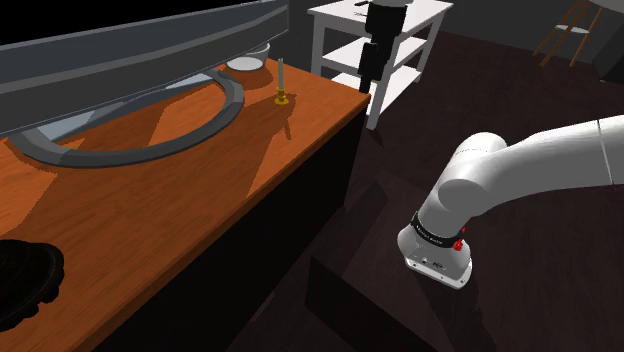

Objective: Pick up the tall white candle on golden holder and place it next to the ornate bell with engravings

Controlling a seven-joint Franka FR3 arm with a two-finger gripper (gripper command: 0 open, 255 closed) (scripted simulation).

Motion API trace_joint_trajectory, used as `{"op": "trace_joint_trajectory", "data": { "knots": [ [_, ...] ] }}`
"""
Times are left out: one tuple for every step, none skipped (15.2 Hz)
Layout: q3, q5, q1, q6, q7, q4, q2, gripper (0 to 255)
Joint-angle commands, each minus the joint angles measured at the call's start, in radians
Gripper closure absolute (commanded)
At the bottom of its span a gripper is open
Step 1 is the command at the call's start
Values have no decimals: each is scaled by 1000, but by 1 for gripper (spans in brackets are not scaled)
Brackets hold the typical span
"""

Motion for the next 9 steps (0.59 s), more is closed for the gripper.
{"op": "trace_joint_trajectory", "data": {
  "knots": [
    [0, 0, 0, 0, 0, 0, 0, 0],
    [-5, 0, -2, 44, -6, -11, 16, 0],
    [-11, 0, -3, 87, -12, -21, 33, 0],
    [-16, 0, -5, 130, -18, -30, 51, 0],
    [-22, 1, -6, 173, -24, -37, 71, 0],
    [-27, 2, -7, 216, -30, -42, 92, 0],
    [-33, 3, -8, 259, -37, -46, 115, 0],
    [-38, 6, -9, 301, -43, -49, 138, 0],
    [-44, 8, -9, 342, -50, -50, 162, 0]
  ]
}}
